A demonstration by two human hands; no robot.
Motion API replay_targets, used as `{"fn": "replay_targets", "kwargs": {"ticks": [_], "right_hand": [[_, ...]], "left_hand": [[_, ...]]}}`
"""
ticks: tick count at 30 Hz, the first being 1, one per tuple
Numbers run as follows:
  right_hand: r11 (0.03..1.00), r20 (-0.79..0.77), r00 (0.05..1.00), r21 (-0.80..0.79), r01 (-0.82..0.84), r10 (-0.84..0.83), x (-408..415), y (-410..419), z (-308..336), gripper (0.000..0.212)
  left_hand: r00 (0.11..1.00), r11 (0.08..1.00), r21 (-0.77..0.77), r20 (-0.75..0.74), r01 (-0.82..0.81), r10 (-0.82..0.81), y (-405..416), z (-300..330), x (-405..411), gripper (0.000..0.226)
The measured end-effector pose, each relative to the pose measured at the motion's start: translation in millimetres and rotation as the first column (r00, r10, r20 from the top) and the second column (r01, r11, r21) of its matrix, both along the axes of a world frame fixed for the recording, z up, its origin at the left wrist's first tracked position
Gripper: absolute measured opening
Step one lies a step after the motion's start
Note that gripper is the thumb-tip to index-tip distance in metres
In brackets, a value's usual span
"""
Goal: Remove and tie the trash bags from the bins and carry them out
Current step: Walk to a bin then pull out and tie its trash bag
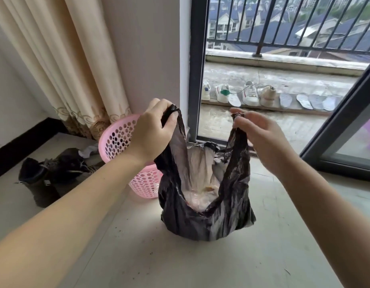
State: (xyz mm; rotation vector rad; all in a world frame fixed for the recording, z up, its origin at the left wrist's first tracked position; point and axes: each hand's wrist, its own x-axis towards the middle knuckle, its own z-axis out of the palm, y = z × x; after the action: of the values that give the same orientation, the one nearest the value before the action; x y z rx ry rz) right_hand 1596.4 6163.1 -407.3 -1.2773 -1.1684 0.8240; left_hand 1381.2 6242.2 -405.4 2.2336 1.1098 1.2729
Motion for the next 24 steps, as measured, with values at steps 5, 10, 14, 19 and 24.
{"fn": "replay_targets", "kwargs": {"ticks": [5, 10, 14, 19, 24], "right_hand": [[0.948, -0.196, 0.934, -0.056, -0.315, 0.299, -12.3, -3.9, 2.0, 0.031], [0.814, 0.211, 0.808, -0.351, -0.463, 0.550, -44.6, -9.9, -5.8, 0.033], [0.914, 0.147, 0.928, -0.281, -0.293, 0.343, -53.9, -1.8, -7.2, 0.024], [0.898, 0.028, 0.959, -0.361, -0.252, 0.281, -40.0, -3.8, -8.9, 0.038], [0.885, 0.136, 0.956, -0.429, -0.179, 0.259, -43.7, -2.6, -16.0, 0.029]], "left_hand": [[0.925, 0.840, -0.391, 0.209, 0.377, -0.318, -15.4, 6.3, 7.0, 0.008], [0.840, 0.703, -0.460, 0.277, 0.543, -0.468, -35.7, 14.7, 18.9, 0.009], [0.828, 0.702, -0.442, 0.243, 0.559, -0.506, -39.8, 13.7, 23.5, 0.015], [0.890, 0.809, -0.441, -0.048, 0.388, -0.453, -25.8, -2.1, 11.9, 0.029], [0.891, 0.866, -0.419, -0.230, 0.273, -0.392, -21.4, -15.6, 12.5, 0.009]]}}
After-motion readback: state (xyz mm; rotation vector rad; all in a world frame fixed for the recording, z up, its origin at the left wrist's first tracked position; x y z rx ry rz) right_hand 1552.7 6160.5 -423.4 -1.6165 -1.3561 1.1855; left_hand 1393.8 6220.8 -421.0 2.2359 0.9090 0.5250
